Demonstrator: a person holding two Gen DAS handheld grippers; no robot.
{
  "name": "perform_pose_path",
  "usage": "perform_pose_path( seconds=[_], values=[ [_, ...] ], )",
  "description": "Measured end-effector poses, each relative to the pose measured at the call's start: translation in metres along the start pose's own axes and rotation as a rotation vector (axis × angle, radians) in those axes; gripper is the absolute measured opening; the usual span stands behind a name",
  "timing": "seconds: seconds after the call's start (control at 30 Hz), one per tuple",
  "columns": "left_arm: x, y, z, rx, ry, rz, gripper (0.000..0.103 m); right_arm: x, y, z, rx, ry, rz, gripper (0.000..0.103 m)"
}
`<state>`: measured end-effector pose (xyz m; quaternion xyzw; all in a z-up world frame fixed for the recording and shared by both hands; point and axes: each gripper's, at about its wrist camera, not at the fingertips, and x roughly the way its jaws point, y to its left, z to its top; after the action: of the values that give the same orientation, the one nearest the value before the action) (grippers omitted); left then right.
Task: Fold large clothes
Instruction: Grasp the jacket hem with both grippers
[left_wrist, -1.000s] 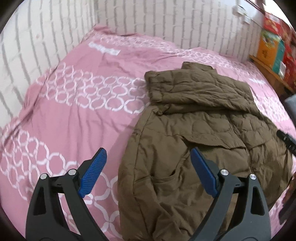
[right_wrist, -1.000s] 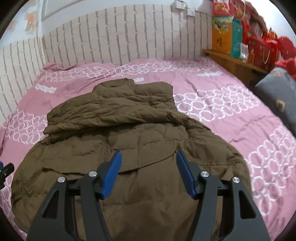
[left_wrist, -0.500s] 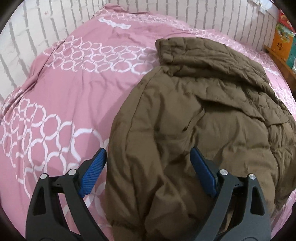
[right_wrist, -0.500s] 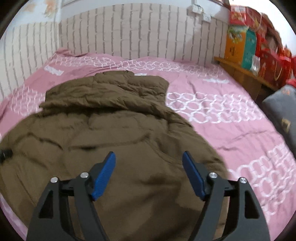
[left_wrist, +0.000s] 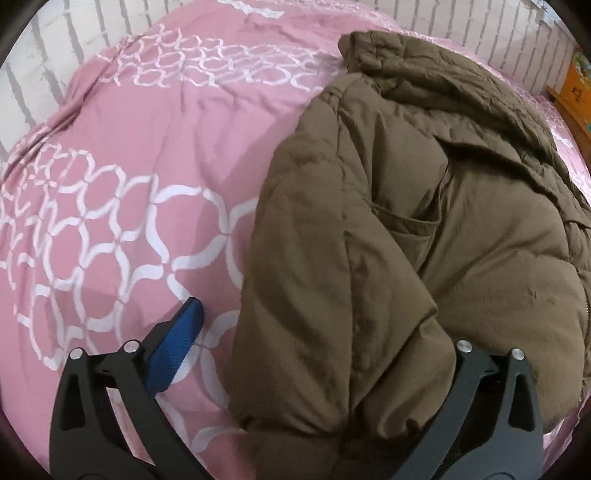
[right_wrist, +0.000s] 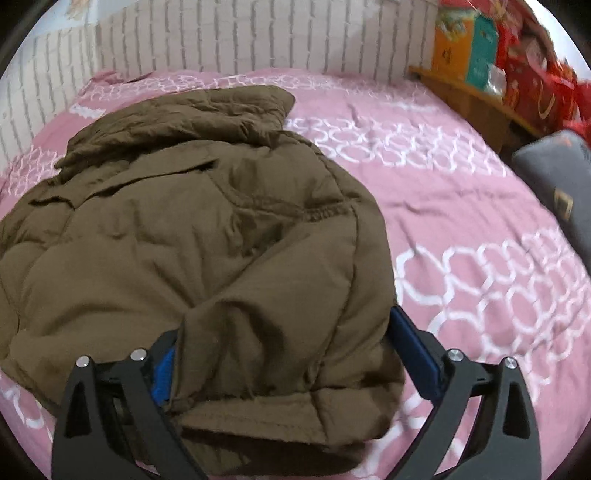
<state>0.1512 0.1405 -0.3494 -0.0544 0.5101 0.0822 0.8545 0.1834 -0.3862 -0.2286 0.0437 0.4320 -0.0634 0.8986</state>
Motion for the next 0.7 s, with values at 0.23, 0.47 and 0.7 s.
perform_pose_path(
  seconds=[0.23,0.47,0.7],
  values=[
    [0.008,-0.009,0.000,0.037,0.024,-0.014,0.099,0.011,0.006,0.004,0.009,0.058,0.041,0.084],
    [0.008,-0.028,0.001,0.110,0.035,-0.044,0.072,0.009,0.016,0.004,-0.017,0.091,0.048,0.054],
    [-0.008,-0.044,0.004,0.207,0.038,-0.103,0.016,-0.011,0.030,0.013,-0.080,0.079,0.012,0.026]
  ],
)
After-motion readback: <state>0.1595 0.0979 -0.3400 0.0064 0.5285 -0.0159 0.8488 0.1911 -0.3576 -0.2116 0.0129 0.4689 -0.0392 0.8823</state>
